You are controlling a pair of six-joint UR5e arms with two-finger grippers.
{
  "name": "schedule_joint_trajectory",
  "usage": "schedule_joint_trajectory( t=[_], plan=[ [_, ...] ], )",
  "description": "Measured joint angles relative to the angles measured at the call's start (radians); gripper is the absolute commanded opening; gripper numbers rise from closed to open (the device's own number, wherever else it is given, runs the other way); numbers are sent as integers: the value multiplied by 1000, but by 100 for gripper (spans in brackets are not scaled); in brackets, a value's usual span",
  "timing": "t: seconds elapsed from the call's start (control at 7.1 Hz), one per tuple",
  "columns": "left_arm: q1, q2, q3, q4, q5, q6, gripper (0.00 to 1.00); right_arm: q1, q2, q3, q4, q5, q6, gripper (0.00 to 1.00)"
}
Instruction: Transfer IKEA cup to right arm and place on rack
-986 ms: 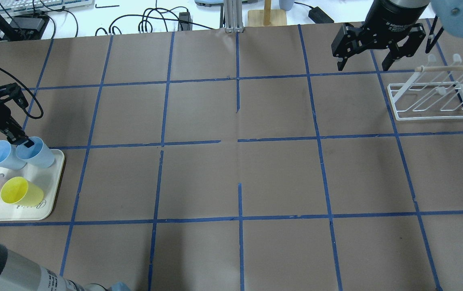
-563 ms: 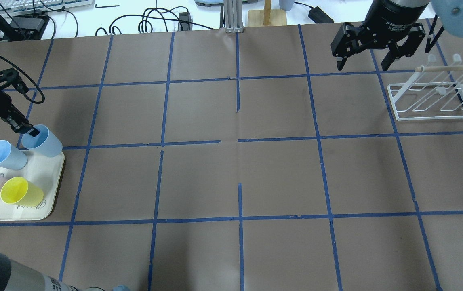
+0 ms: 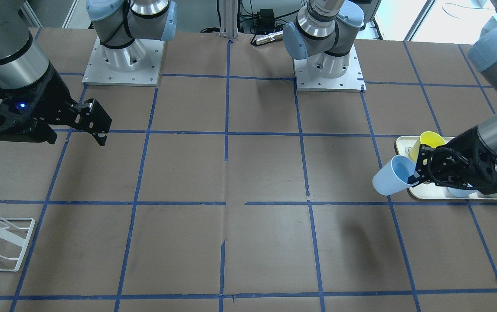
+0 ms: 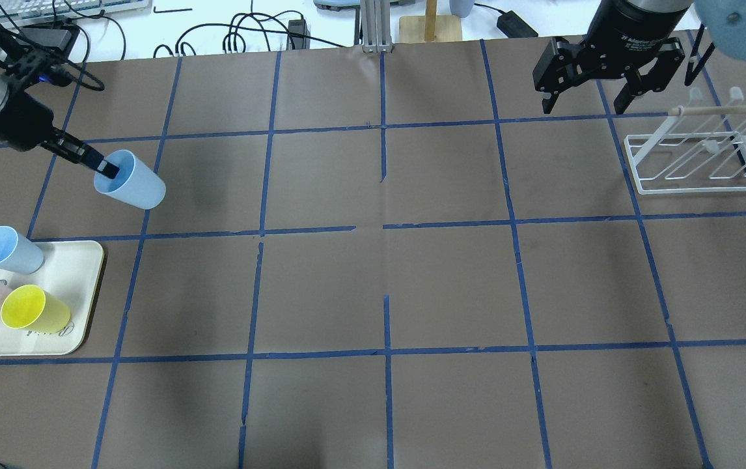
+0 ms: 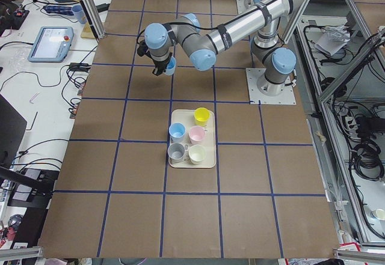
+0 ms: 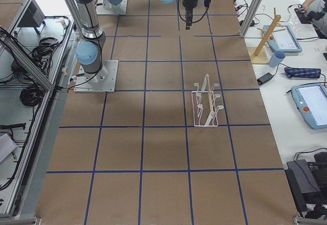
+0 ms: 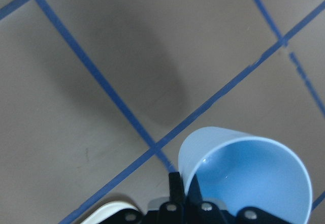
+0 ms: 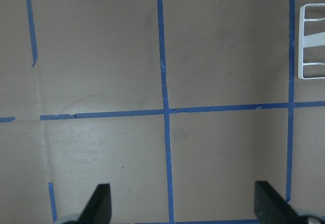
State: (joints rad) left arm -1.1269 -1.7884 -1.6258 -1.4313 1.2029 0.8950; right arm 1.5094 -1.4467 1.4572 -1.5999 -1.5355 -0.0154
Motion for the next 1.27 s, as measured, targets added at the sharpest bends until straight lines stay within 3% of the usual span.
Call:
schedule_joint_trajectory(
  t=[0.42,0.7,0.99,1.27],
  plan=[
    [-170,72,-19,-18,-277,-544,0,-11,0,-2,1,7,-12,100],
    [-260,86,-58,-7,-473,-816,0,-46,-3,-10,6,64,-42,100],
    [-337,92,-119,21,-689,-1001,0,-158,-9,-18,46,246,-102,100],
    [-404,82,-176,129,-849,-1183,0,-256,-13,-19,138,463,-172,100]
  ],
)
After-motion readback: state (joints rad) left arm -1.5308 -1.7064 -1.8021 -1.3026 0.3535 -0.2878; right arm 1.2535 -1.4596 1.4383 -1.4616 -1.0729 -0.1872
